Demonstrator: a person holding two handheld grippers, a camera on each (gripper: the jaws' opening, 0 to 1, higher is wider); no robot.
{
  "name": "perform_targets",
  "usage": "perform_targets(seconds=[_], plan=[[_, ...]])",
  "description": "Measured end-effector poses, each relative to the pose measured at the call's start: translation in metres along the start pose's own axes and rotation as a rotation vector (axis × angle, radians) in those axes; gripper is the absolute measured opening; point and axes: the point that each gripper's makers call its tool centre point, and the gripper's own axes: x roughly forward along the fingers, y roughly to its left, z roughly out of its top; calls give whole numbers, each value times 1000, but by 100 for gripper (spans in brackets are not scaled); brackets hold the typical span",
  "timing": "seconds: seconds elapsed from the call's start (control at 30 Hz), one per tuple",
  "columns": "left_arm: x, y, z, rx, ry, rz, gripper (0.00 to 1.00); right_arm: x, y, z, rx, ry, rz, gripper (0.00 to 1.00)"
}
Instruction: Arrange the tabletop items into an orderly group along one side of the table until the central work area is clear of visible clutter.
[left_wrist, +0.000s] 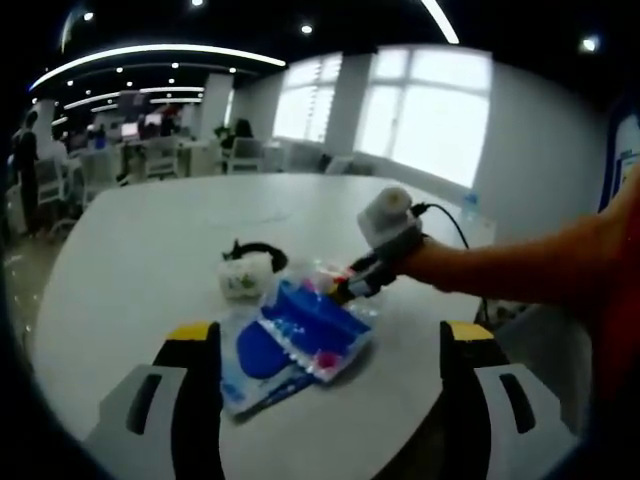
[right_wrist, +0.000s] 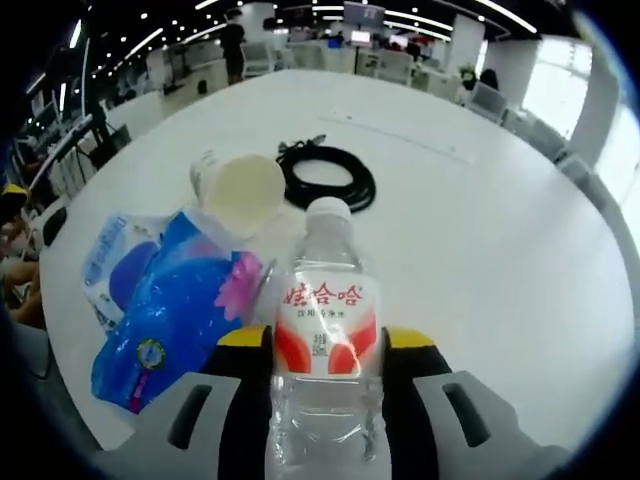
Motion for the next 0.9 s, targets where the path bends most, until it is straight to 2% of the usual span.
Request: perform_targets(seconds=[0.37,0.7,0.9], plan=[[1,0,-1,0,6,-4,87,-4,1,2,-27,-10,7,36],[2,-1,-2,-1,11,-6,87,-10,0,0,-3,-28,16,35],[3,-3,-2,2,13,-9,87,-14,0,6,1,-58,19,34]])
